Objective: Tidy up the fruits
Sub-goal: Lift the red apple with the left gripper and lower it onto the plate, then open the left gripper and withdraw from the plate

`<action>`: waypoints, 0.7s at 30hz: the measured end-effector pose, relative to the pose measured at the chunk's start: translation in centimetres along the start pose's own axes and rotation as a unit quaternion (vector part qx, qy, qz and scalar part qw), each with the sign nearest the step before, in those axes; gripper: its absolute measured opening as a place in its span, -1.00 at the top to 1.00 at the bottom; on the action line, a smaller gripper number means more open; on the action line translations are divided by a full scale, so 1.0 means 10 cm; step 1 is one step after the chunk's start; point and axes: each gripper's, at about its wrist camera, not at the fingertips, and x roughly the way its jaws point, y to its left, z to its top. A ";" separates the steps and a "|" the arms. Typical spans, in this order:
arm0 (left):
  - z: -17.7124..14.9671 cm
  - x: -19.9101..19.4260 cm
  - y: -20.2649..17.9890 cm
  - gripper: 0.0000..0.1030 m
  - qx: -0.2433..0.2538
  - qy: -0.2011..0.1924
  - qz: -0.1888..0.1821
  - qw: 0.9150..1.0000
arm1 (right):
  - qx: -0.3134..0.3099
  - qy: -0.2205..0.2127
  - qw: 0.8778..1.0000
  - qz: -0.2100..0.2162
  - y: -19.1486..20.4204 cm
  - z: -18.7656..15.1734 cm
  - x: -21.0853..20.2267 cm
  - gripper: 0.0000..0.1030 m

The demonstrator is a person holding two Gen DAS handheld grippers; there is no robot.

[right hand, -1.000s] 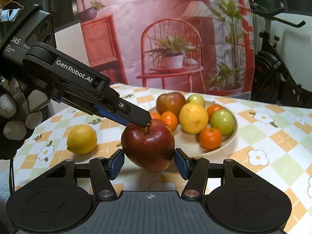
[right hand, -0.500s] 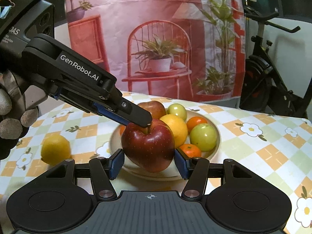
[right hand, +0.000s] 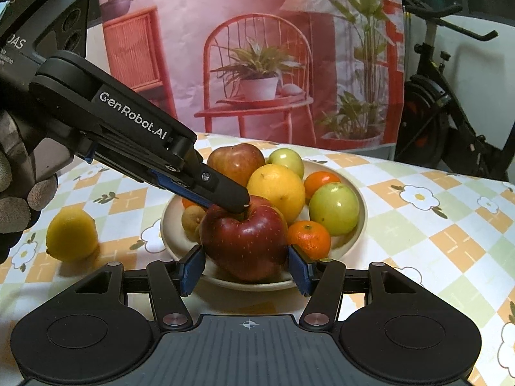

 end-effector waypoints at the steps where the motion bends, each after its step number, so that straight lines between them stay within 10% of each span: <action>1: 0.00 0.00 0.00 0.40 0.000 0.000 0.000 1.000 | 0.001 -0.001 1.000 0.001 -0.01 -0.01 0.00 -0.03; 21: -0.02 -0.30 -0.07 0.39 0.009 -0.047 0.026 0.999 | 0.012 -0.044 0.999 0.016 -0.10 -0.17 -0.21 -0.27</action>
